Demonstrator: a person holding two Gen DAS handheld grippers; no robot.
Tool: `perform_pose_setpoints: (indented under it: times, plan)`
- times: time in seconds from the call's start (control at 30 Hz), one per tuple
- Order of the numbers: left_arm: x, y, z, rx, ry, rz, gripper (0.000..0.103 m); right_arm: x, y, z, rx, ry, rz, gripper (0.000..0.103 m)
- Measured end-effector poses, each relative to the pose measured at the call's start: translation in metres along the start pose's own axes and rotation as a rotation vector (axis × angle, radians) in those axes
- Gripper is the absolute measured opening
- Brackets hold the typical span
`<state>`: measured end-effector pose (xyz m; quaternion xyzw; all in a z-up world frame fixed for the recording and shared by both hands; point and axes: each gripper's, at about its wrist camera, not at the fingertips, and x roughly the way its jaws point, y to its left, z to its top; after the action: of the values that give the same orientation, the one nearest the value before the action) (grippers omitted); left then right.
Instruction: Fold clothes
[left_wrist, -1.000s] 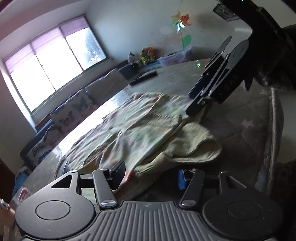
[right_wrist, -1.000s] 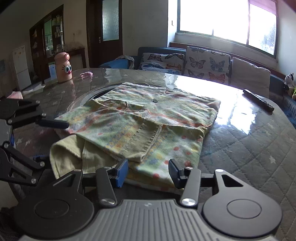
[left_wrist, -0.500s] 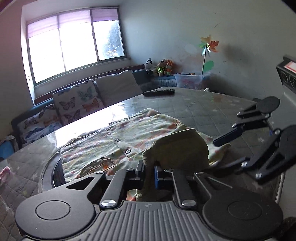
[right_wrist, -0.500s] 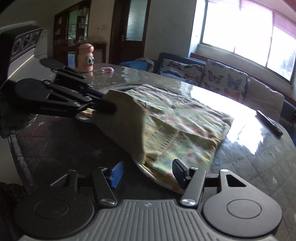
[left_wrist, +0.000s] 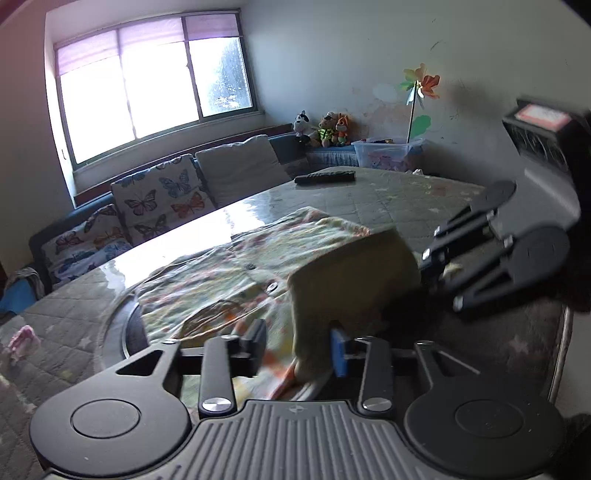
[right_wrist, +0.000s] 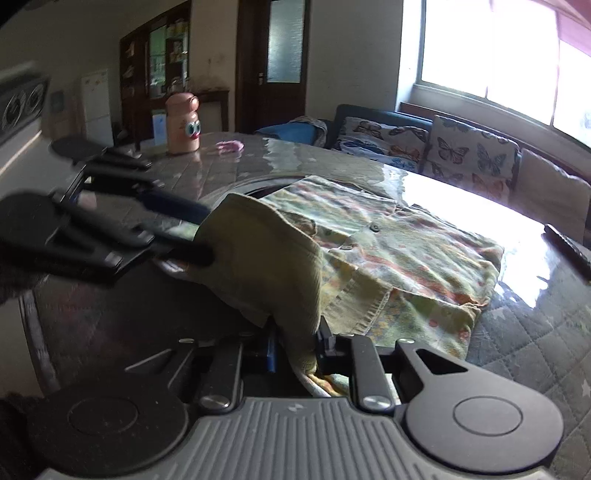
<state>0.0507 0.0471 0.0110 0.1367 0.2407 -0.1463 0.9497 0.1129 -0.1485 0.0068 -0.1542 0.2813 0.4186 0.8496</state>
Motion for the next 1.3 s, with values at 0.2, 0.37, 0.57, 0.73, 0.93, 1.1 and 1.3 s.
perform_pose_setpoints:
  times: [0.2, 0.37, 0.57, 0.73, 0.93, 1.1, 1.3]
  plan:
    - [-0.005, 0.003, -0.020, 0.111, 0.037, 0.090, 0.048, -0.006, -0.009, 0.012, 0.057, -0.043, -0.001, 0.014]
    - [0.008, -0.002, -0.036, 0.233, 0.065, 0.154, 0.046, -0.006, -0.012, 0.018, 0.074, -0.059, -0.017, 0.011]
    - [0.007, -0.001, -0.044, 0.272, 0.058, 0.188, 0.011, -0.012, -0.008, 0.016, 0.080, -0.074, -0.024, 0.009]
    - [-0.023, 0.001, -0.032, 0.220, 0.002, 0.164, 0.008, -0.033, -0.004, 0.017, 0.071, -0.115, -0.010, 0.008]
    - [-0.085, -0.012, -0.017, 0.176, -0.026, 0.077, 0.008, -0.087, 0.010, 0.015, 0.033, -0.134, 0.043, 0.008]
    - [-0.120, -0.026, -0.011, 0.135, -0.024, 0.016, 0.008, -0.127, 0.026, 0.011, -0.027, -0.124, 0.073, 0.008]
    - [-0.098, -0.013, -0.001, 0.101, -0.016, 0.028, 0.008, -0.107, 0.010, 0.033, -0.035, -0.118, 0.066, 0.008]
